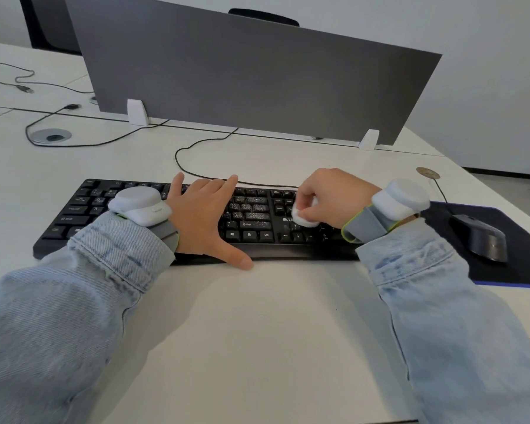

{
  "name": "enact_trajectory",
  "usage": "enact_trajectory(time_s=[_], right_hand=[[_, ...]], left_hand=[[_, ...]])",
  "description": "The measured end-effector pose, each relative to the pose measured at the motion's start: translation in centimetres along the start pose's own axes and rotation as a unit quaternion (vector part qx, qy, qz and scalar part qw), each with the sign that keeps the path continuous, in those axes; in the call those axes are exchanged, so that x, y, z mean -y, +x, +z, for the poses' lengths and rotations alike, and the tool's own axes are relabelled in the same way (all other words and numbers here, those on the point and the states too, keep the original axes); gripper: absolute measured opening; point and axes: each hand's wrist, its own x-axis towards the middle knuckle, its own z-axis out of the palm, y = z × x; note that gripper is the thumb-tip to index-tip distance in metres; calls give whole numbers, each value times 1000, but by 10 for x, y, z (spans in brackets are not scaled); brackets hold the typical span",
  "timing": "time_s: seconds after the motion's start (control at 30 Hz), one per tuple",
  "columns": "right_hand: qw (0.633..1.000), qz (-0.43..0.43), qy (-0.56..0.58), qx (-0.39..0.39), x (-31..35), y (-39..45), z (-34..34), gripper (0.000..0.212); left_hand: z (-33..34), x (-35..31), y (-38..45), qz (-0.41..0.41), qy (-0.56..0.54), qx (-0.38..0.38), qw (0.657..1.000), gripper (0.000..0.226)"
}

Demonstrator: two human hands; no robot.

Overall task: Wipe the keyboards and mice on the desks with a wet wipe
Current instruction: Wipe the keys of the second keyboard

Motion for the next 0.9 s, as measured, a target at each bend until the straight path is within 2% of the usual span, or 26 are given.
enact_trajectory(time_s=[0.13,0.33,0.57,0.63,0.7,0.8,0.9], right_hand=[[1000,29,-6,-2,-8,-5,-1,13],[998,-36,21,-50,19,3,14,12],[998,-39,31,24,17,-7,2,6],[1000,-26,16,5,14,-5,4,6],[999,-4,-5,-45,8,-2,5,9],[996,-6,18,-92,5,-2,4,11],[998,-43,38,-22,15,-4,8,11]], left_hand=[[0,-1,-1,-3,0,-4,1000,161],[-1,-2,-2,-3,0,-2,1000,160],[-1,-1,-1,-1,-4,1,1000,161],[-1,-1,-1,-1,-4,4,1000,161],[-1,0,0,1,-1,5,1000,161],[-2,0,0,1,-1,7,1000,161],[-2,0,-1,-1,0,10,1000,160]])
